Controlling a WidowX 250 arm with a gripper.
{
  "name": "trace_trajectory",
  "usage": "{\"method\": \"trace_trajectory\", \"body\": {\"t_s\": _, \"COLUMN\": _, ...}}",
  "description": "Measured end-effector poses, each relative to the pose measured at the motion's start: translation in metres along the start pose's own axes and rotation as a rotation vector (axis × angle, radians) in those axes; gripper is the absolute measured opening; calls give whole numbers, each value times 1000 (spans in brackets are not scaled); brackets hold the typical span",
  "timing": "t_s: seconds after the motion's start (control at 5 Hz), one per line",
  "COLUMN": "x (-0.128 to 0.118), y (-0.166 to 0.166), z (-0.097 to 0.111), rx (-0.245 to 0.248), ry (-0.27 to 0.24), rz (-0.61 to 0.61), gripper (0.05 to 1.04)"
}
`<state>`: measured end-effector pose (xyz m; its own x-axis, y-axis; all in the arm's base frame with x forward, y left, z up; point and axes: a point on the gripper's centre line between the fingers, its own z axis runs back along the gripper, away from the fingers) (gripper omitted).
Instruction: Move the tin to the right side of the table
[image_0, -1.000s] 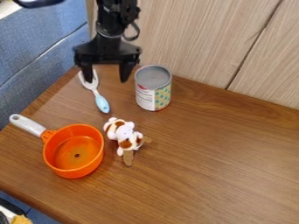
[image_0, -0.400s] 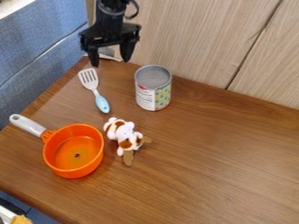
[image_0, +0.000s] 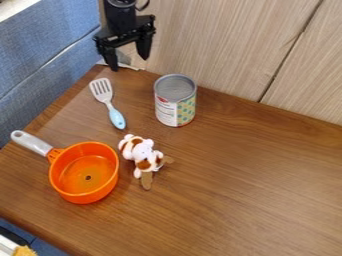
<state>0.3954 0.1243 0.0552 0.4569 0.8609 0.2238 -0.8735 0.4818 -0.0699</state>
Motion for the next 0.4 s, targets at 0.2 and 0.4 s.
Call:
{"method": "trace_trajectory", "body": {"t_s": 0.2, "x": -8, "y": -12, "z": -13, "rx": 11, "ry": 1, "rz": -10, "gripper": 1001}}
{"method": "trace_trajectory", "body": {"t_s": 0.4, "x": -26, "y": -28, "z": -30, "rx": 38, "ry": 34, "rz": -53, "gripper": 1001}}
